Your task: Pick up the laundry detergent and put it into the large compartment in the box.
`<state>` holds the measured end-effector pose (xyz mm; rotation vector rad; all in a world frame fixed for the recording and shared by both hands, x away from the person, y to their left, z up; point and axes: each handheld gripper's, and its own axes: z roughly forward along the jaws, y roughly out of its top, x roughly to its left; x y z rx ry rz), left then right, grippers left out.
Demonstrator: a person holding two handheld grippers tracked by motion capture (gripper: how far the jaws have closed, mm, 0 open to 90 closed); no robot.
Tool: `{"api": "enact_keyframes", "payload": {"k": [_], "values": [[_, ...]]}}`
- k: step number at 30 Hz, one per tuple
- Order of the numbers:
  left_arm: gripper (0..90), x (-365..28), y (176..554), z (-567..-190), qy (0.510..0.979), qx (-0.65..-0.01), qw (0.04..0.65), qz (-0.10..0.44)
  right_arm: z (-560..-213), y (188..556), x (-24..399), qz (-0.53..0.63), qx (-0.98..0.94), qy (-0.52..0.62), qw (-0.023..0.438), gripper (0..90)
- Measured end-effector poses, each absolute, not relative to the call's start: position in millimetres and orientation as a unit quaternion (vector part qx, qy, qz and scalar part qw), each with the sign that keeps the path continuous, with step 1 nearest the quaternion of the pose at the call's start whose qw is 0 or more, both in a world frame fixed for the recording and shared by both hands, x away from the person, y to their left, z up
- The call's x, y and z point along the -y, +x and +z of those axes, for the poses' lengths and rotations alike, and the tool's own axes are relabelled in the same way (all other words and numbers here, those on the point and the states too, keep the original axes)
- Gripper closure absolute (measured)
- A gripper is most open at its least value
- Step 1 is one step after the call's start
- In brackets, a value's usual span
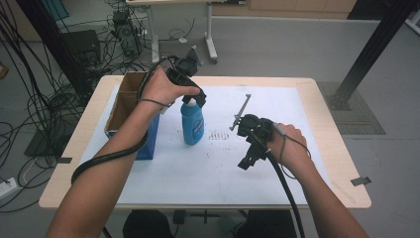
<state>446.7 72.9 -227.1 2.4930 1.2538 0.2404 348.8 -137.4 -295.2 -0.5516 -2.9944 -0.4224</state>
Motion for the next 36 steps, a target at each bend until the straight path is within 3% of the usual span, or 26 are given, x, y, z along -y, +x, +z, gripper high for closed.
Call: {"api": "enact_keyframes", "payload": {"k": [36], "values": [[10.7, -68.1, 453.9, -259.0, 0.874, -0.448, 0.165, 0.089, -299.3, 350.5, 139.6, -0.146, 0.972, -0.182, 0.037, 3.6]]}}
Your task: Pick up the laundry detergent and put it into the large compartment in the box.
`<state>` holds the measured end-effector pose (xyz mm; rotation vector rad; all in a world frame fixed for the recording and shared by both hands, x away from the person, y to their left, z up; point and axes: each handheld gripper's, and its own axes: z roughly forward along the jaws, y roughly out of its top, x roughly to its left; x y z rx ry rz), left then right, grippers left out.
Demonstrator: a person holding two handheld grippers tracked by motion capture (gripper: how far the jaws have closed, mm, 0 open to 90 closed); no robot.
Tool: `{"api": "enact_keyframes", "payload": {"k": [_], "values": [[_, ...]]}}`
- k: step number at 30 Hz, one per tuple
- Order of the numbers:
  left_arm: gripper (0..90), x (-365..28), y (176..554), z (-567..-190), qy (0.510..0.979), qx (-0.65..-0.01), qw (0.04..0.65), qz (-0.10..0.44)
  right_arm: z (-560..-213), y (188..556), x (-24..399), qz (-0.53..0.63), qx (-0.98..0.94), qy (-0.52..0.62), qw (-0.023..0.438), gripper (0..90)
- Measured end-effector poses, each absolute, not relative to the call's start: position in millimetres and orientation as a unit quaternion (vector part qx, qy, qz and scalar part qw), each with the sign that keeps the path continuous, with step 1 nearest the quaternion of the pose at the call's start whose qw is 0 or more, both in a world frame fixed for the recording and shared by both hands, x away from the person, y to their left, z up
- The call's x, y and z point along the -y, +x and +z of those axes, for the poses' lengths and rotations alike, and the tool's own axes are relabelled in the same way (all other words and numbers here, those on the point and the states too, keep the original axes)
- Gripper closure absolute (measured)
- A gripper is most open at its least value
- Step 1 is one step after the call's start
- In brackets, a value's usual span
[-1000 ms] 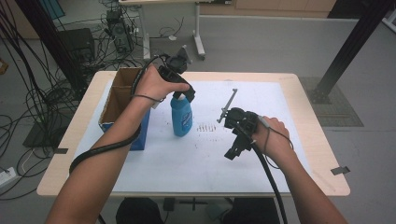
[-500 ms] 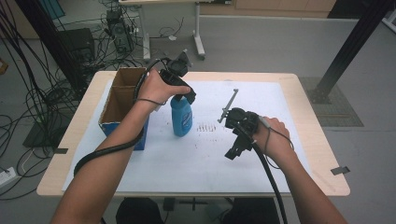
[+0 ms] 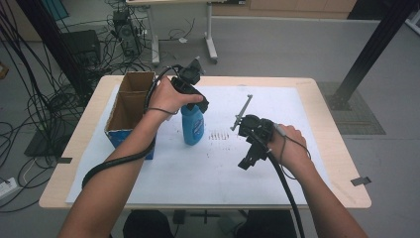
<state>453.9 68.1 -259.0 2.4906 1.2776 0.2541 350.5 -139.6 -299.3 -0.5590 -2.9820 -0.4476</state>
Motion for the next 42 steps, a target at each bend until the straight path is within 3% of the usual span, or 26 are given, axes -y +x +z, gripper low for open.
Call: {"api": "enact_keyframes", "payload": {"k": [42], "values": [[10.3, -71.6, 457.1, -283.7, 0.870, -0.460, 0.154, 0.085, -301.5, 352.6, 138.6, -0.147, 0.972, -0.182, 0.036, 3.6]]}}
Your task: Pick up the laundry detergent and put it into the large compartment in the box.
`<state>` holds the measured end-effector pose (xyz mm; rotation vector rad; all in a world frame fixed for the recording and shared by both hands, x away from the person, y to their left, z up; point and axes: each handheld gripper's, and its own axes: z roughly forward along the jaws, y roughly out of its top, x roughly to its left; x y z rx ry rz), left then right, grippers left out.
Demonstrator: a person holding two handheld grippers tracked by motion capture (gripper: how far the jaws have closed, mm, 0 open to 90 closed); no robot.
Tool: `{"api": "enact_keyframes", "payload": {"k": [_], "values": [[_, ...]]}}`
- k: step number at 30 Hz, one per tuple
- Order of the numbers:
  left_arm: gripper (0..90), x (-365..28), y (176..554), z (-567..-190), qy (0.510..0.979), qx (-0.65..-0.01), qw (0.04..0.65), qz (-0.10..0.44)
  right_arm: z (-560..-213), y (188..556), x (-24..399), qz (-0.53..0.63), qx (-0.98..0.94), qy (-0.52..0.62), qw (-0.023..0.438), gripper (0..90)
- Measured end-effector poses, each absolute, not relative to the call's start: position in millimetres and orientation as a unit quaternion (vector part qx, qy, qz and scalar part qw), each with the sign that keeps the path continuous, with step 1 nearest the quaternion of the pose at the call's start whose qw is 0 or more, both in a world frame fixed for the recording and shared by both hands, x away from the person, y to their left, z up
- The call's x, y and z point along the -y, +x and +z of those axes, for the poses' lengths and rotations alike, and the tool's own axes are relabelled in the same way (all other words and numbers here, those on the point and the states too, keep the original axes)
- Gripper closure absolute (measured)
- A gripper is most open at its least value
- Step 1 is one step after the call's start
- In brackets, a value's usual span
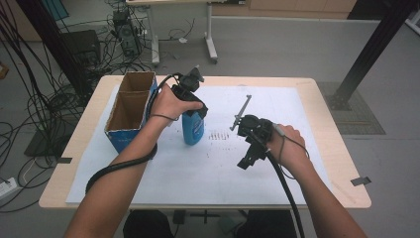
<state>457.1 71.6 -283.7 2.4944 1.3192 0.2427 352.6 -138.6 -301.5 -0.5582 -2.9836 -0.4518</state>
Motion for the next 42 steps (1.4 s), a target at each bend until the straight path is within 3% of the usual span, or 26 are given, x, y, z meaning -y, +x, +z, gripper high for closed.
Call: {"api": "enact_keyframes", "payload": {"k": [42], "values": [[9.9, -69.2, 456.4, -281.0, 0.869, -0.461, 0.156, 0.085, -300.1, 352.4, 139.7, -0.150, 0.971, -0.182, 0.032, 3.7]]}}
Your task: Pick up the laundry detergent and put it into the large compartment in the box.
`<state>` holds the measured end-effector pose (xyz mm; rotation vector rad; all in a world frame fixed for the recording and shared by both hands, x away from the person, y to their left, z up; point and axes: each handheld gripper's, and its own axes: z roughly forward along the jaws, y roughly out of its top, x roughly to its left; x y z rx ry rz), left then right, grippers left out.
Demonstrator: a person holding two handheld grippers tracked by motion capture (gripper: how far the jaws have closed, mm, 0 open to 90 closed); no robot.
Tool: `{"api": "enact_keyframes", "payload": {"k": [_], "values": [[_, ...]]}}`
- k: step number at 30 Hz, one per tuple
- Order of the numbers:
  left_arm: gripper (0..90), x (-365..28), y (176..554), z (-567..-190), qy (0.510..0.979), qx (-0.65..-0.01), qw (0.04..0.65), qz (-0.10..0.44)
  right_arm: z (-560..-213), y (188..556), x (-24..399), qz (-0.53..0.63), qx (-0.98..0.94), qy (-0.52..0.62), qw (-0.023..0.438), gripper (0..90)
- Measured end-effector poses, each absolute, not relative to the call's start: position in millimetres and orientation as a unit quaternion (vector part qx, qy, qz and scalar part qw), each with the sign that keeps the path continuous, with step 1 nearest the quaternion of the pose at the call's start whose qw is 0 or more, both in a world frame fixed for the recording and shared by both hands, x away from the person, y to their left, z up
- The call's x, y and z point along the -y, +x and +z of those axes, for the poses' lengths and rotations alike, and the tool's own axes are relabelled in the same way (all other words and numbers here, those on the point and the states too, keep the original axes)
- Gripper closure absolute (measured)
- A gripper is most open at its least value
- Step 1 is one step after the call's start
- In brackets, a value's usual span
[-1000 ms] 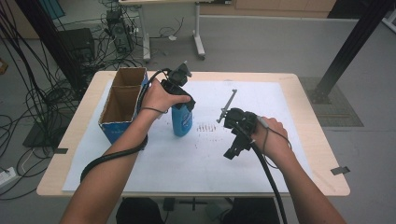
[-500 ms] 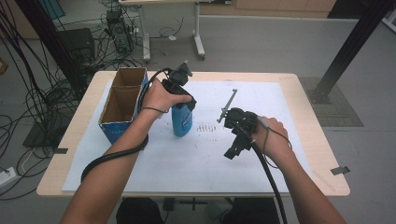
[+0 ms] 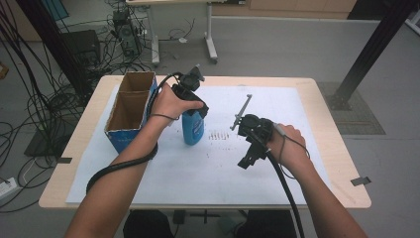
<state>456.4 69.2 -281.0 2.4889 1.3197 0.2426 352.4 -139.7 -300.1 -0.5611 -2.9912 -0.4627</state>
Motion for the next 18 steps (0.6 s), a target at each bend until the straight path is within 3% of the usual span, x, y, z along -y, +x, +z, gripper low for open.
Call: {"api": "enact_keyframes", "payload": {"k": [18], "values": [[9.9, -71.3, 455.8, -281.3, 0.867, -0.464, 0.157, 0.085, -299.9, 352.2, 138.4, -0.147, 0.972, -0.181, 0.032, 3.7]]}}
